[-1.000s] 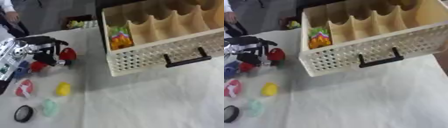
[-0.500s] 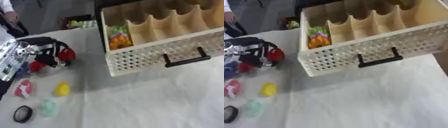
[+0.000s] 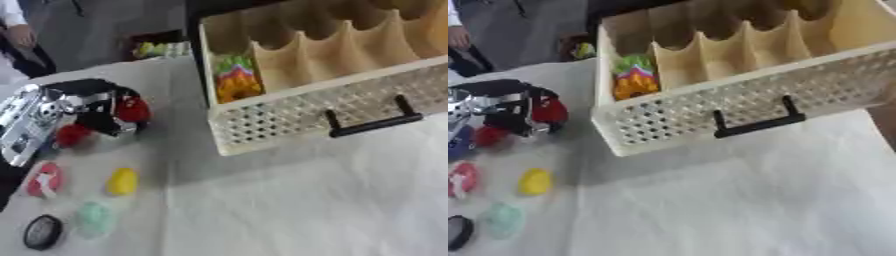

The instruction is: Pick up objects from table and place into drawer.

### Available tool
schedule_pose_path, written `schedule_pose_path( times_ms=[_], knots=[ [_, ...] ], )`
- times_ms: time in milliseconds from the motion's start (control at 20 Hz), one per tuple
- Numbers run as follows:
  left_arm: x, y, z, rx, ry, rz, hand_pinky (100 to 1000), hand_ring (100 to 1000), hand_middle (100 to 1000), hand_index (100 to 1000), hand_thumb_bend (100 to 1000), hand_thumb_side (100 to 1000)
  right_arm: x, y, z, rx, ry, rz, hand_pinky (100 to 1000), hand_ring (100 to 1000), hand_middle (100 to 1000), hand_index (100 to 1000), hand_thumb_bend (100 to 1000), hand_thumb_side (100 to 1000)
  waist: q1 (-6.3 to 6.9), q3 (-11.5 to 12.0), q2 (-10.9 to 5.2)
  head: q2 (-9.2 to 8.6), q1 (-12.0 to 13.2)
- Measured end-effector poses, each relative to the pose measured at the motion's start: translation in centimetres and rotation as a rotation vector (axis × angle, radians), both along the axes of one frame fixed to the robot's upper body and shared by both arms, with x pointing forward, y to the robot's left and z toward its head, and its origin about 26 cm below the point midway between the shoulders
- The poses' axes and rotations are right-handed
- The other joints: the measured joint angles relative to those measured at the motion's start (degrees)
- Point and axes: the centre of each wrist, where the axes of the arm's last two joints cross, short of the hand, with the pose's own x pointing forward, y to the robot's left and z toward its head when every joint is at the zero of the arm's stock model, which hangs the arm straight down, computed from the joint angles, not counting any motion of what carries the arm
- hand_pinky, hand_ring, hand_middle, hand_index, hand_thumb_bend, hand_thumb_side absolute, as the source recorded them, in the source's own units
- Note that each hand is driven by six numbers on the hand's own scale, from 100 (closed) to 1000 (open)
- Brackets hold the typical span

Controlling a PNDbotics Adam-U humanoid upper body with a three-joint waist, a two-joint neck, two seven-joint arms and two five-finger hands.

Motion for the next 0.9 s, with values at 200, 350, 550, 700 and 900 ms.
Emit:
schedule_pose_path(
  times_ms=[200,350,550,700,900],
  knots=[
    [0.05,0.1,-0.08,0.009,-0.002,0.012,308,465,504,894,318,665,0.0,-0.01,0.0,0.007,-0.003,0.0,529,292,282,501,100,856,0.02,-0.01,0.03,0.0,0.03],
    [0.11,0.2,-0.18,0.011,0.0,0.016,273,443,487,839,206,579,-0.03,-0.09,0.07,0.016,-0.007,-0.002,527,292,283,499,100,855,0.02,-0.2,0.04,0.0,0.1],
    [0.17,0.0,-0.3,0.005,-0.004,0.009,238,422,485,798,132,495,0.0,-0.06,-0.02,0.032,-0.007,0.002,526,293,284,496,100,854,0.02,-0.36,0.04,0.0,0.28],
    [0.17,0.0,-0.3,-0.001,-0.012,0.007,213,407,474,769,100,442,0.01,-0.06,-0.03,0.037,-0.007,0.002,526,293,284,494,100,855,0.03,-0.47,0.04,-0.01,0.37],
    [0.18,0.0,-0.32,-0.023,-0.027,0.011,189,393,466,723,100,405,-0.01,-0.2,-0.16,0.047,-0.005,-0.004,526,294,285,491,100,853,0.04,-0.54,0.04,-0.03,0.44]
  ],
)
